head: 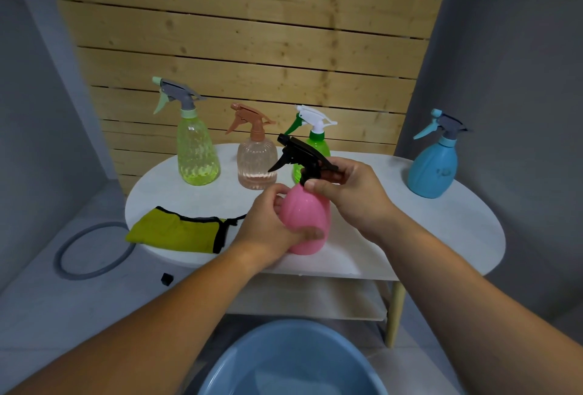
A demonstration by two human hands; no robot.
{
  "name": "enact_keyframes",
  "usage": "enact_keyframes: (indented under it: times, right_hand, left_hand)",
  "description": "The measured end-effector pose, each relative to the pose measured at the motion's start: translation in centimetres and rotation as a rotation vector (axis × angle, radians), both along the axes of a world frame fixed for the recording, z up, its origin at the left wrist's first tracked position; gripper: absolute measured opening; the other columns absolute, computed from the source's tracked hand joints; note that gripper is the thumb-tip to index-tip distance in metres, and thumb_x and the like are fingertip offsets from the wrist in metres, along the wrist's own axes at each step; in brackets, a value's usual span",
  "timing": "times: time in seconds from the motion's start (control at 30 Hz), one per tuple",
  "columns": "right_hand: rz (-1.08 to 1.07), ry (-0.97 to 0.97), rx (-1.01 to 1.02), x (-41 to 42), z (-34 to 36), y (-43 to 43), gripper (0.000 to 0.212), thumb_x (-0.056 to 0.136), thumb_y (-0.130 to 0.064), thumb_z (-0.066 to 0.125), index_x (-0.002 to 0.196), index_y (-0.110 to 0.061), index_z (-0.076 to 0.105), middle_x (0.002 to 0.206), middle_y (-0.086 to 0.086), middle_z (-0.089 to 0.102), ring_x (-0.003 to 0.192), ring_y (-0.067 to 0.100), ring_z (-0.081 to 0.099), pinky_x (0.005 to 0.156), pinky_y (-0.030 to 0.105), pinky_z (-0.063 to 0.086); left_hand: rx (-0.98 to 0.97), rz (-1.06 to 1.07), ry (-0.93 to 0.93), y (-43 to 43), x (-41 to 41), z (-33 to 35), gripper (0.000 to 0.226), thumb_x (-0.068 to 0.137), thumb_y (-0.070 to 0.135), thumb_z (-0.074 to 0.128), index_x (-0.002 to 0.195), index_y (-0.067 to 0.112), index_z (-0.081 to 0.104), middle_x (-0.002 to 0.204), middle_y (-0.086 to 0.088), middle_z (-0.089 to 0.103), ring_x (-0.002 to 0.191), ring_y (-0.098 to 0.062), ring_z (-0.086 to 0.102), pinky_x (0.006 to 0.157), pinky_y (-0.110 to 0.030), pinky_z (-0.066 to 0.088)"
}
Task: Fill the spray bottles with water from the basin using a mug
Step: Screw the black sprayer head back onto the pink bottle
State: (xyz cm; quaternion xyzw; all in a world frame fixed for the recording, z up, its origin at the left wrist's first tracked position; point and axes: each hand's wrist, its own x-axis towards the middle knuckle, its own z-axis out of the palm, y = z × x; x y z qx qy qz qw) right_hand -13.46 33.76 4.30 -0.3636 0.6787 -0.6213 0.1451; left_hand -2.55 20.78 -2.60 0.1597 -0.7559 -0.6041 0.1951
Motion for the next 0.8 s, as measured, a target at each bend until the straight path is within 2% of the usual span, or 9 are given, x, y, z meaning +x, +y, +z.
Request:
enact_keyframes:
  times: [0.07,0.17,0.23,0.3,0.37,0.43,0.53,0.67,0.8]
  right_hand:
    - [0.004,0.008,0.003,0.0,0.06,-0.05,0.025,0.08,-0.004,0.079,0.104,-0.008,0.075,0.096,0.006,0.077,0.085,0.006,0.07,0.074,0.017,0.055]
    - [0.002,-0.005,-0.003,-0.04,0.0,-0.07,0.027,0.079,-0.003,0.079,0.105,-0.009,0.075,0.096,0.006,0.077,0.084,0.006,0.07,0.074,0.016,0.054]
    - [-0.002,-0.003,0.0,-0.03,-0.06,-0.05,0.027,0.079,-0.004,0.079,0.105,-0.01,0.075,0.095,0.003,0.077,0.086,0.005,0.07,0.073,0.015,0.053]
    - [0.002,-0.008,-0.006,-0.07,-0.03,-0.05,0.027,0.078,-0.003,0.079,0.105,-0.009,0.075,0.094,0.001,0.077,0.085,0.004,0.071,0.072,0.014,0.053]
    - [0.006,-0.013,-0.014,-0.04,-0.03,-0.12,0.027,0.078,-0.001,0.079,0.104,-0.009,0.074,0.092,0.0,0.077,0.085,0.004,0.071,0.072,0.014,0.052]
    - [-0.003,-0.006,-0.012,-0.02,-0.09,-0.15,0.028,0.078,-0.002,0.08,0.104,-0.01,0.075,0.093,0.001,0.077,0.086,0.005,0.071,0.073,0.015,0.053]
    - [-0.018,0.004,-0.006,0.02,-0.18,-0.15,0.028,0.077,-0.006,0.081,0.104,-0.013,0.075,0.093,-0.001,0.077,0.089,0.008,0.071,0.074,0.017,0.054]
    - [-0.041,0.016,-0.01,0.09,-0.16,-0.23,0.029,0.074,-0.007,0.084,0.101,-0.013,0.075,0.092,-0.001,0.077,0.087,0.008,0.071,0.079,0.022,0.057]
    - [-0.065,0.021,-0.004,0.2,-0.19,-0.23,0.03,0.072,-0.007,0.086,0.1,-0.013,0.074,0.093,0.001,0.077,0.085,0.008,0.07,0.082,0.027,0.058]
  left_hand:
    - [0.066,-0.055,-0.011,0.3,-0.03,0.08,0.102,0.048,0.047,0.095,0.136,0.044,0.043,0.128,0.012,0.053,0.109,-0.014,0.06,0.063,-0.017,0.057]
    - [0.049,-0.082,-0.022,-0.3,0.06,0.11,0.097,0.052,0.037,0.091,0.138,0.042,0.046,0.13,0.007,0.056,0.115,-0.018,0.06,0.072,-0.026,0.06]
    - [-0.03,-0.012,-0.027,-0.37,0.07,0.05,0.098,0.05,0.044,0.097,0.133,0.043,0.046,0.124,0.013,0.054,0.109,-0.014,0.06,0.069,-0.023,0.058]
    - [0.017,-0.035,-0.039,-0.13,0.03,0.04,0.111,0.048,0.049,0.094,0.143,0.044,0.036,0.129,0.013,0.051,0.108,-0.01,0.059,0.067,-0.018,0.055]
    - [0.076,-0.092,-0.063,-0.34,0.05,0.1,0.113,0.053,0.04,0.087,0.151,0.043,0.031,0.137,0.007,0.051,0.114,-0.013,0.059,0.074,-0.023,0.059]
    - [0.038,-0.067,-0.059,-0.62,0.08,0.19,0.103,0.056,0.036,0.093,0.144,0.042,0.041,0.132,0.007,0.055,0.115,-0.016,0.06,0.077,-0.031,0.062]
    - [-0.045,0.007,-0.053,0.06,0.05,0.1,0.11,0.044,0.052,0.097,0.138,0.04,0.04,0.125,0.01,0.053,0.108,-0.014,0.06,0.068,-0.021,0.056]
    - [-0.011,-0.117,-0.071,-0.27,-0.07,0.02,0.113,0.053,0.039,0.089,0.151,0.043,0.032,0.137,0.003,0.052,0.118,-0.018,0.059,0.08,-0.029,0.059]
    - [-0.113,-0.022,-0.074,-0.03,0.1,0.31,0.111,0.037,0.066,0.091,0.133,0.042,0.042,0.122,0.01,0.056,0.107,-0.013,0.06,0.069,-0.023,0.056]
